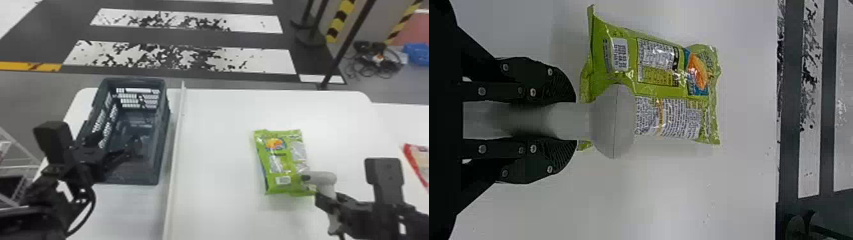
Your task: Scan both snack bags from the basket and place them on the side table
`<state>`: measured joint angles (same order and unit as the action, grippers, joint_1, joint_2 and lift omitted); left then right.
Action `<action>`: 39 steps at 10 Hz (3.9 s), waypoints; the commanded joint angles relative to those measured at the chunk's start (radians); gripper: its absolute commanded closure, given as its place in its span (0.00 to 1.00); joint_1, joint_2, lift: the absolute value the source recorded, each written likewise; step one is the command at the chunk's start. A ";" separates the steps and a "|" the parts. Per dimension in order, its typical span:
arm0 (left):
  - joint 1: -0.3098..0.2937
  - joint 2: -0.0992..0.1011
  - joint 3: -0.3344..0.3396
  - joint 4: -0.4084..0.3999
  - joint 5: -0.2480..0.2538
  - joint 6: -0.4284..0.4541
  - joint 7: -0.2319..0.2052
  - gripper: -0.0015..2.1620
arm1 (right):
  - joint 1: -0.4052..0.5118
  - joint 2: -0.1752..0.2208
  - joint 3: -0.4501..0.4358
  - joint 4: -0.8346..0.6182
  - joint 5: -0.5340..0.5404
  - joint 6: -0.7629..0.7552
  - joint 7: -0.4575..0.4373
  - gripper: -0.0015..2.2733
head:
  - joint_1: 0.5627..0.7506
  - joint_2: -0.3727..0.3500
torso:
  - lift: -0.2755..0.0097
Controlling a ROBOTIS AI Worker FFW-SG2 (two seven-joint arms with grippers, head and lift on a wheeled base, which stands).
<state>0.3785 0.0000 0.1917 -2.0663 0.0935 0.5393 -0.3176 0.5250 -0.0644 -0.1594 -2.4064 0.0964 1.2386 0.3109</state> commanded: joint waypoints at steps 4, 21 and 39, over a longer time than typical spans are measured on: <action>0.008 0.002 0.003 0.000 0.005 -0.003 -0.002 0.04 | -0.195 -0.018 -0.112 0.240 -0.012 -0.181 -0.009 0.99 | 0.70 0.39 | 0.70; 0.017 0.006 0.011 0.009 0.005 -0.006 -0.003 0.04 | -0.385 -0.098 -0.097 0.653 0.062 -0.399 -0.101 0.01 | 0.70 0.22 | 0.70; 0.014 0.014 0.012 0.012 0.006 -0.006 -0.006 0.04 | -0.415 -0.101 -0.097 0.561 -0.231 0.095 0.267 0.99 | 0.70 0.51 | 0.70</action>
<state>0.3932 0.0138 0.2038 -2.0517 0.1003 0.5332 -0.3236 0.1045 -0.1656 -0.2541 -1.8320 -0.1339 1.3329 0.5781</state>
